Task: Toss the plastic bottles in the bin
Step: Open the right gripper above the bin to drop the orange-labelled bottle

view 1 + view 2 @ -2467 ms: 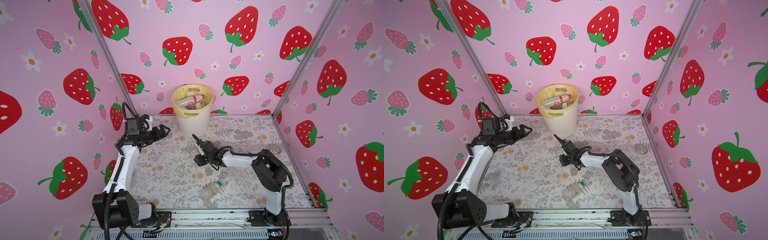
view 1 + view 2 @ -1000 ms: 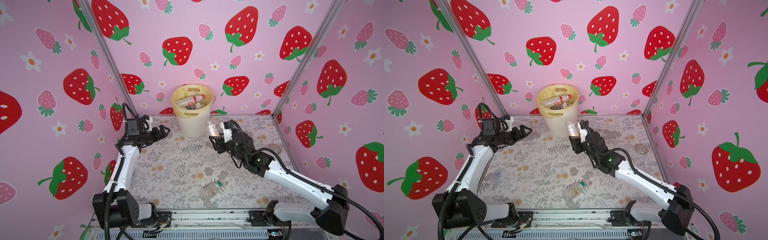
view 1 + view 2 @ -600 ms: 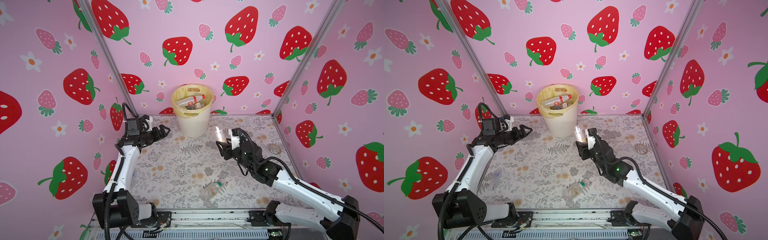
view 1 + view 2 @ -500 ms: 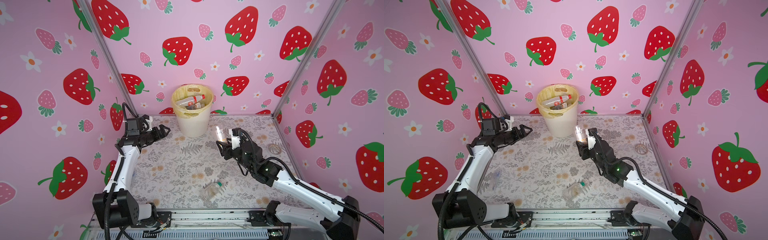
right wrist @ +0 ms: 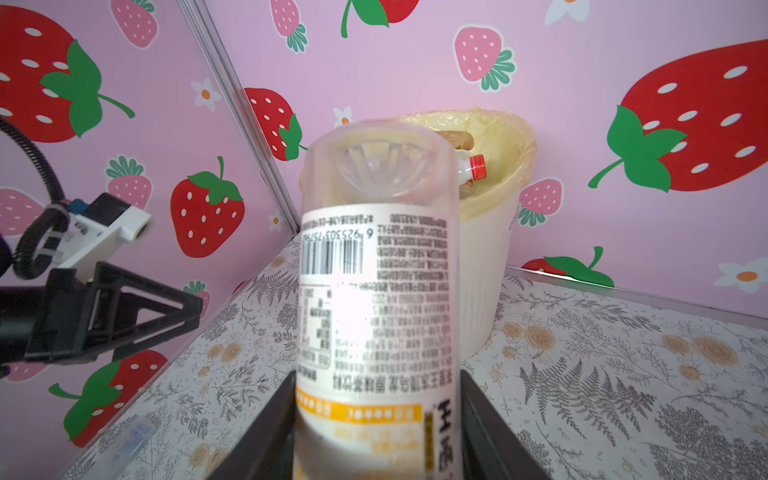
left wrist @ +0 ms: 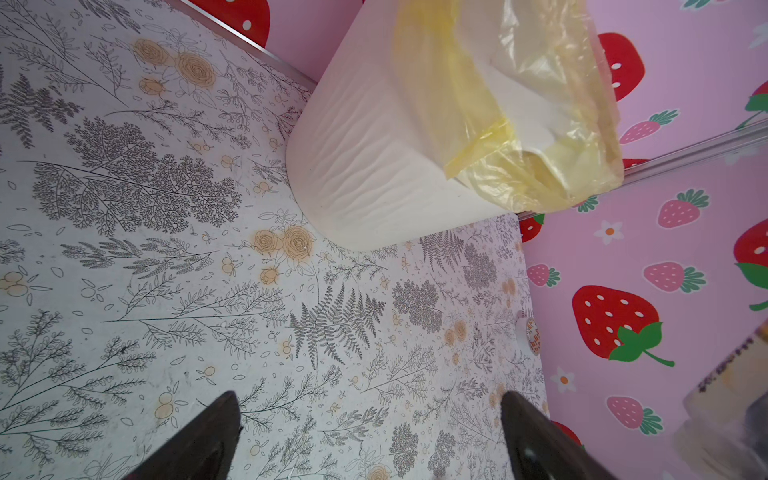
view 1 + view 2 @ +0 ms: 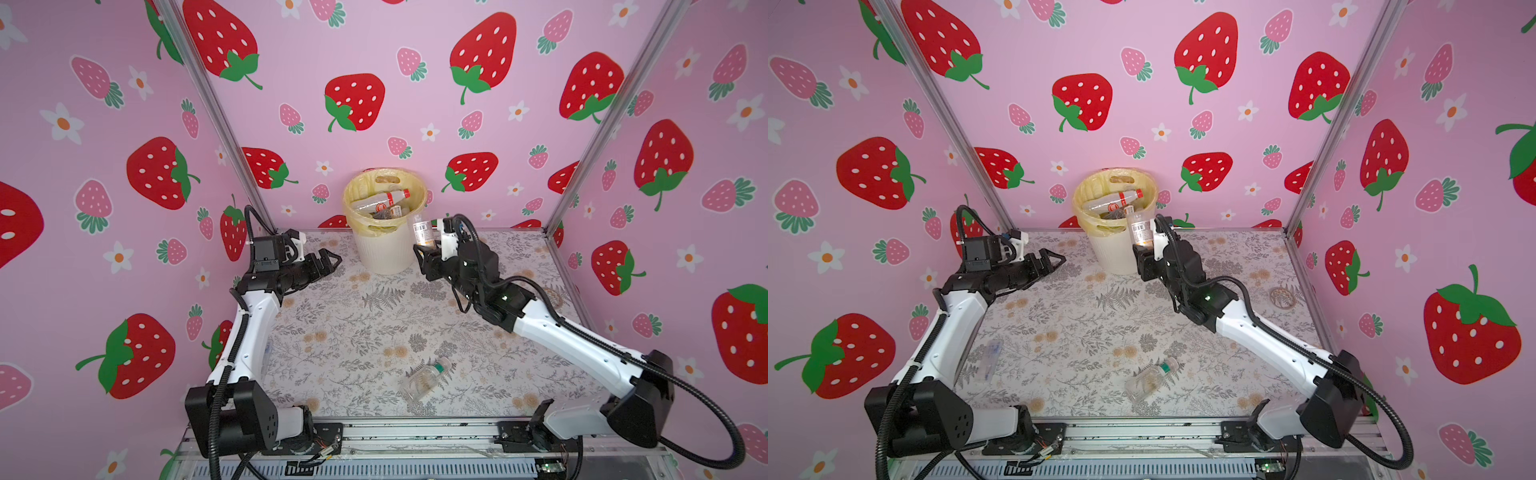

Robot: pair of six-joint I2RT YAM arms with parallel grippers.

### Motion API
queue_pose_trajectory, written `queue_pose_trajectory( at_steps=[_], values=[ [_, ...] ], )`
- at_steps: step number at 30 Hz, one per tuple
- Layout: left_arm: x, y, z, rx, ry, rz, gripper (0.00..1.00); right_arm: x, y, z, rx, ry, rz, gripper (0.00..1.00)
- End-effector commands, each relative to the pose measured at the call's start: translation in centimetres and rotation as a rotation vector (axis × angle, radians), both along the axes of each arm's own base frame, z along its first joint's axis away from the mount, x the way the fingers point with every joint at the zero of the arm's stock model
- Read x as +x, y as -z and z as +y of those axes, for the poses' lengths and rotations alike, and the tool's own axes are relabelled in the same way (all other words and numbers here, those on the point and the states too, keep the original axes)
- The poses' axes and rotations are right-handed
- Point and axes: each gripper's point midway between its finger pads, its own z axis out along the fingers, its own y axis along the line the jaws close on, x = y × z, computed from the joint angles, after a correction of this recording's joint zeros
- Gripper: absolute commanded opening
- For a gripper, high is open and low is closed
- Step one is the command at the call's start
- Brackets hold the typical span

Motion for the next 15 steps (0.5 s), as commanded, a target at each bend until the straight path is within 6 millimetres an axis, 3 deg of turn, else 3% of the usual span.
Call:
queue_pose_trajectory(
  at_steps=[1,4,6,8,9,10,15],
  values=[
    [0.1,-0.1,-0.1,-0.018,0.01,-0.01,0.99,4.2,-4.8,1.4,0.05,-0.006,-0.096,0.54],
    [0.1,-0.1,0.2,-0.013,0.001,-0.011,0.99,9.9,-7.2,3.6,0.052,-0.006,-0.111,0.57],
    [0.2,-0.1,0.3,-0.014,-0.002,-0.012,0.99,13.4,-7.4,5.3,0.037,-0.016,-0.086,0.68],
    [0.2,-0.1,0.4,-0.015,-0.006,-0.01,0.99,15.1,-7.6,6.5,0.038,-0.025,-0.073,0.83],
    [0.2,-0.1,0.5,-0.015,-0.007,-0.012,0.99,15.4,-7.6,6.7,0.043,-0.024,-0.07,0.96],
    [0.2,-0.2,0.6,-0.017,-0.01,-0.013,0.99,15.5,-7.5,6.8,0.047,-0.027,-0.066,0.99],
    [0.2,-0.4,0.6,-0.042,-0.008,-0.021,0.99,13.5,-7.2,5.3,0.09,-0.028,-0.059,0.99]
  ],
)
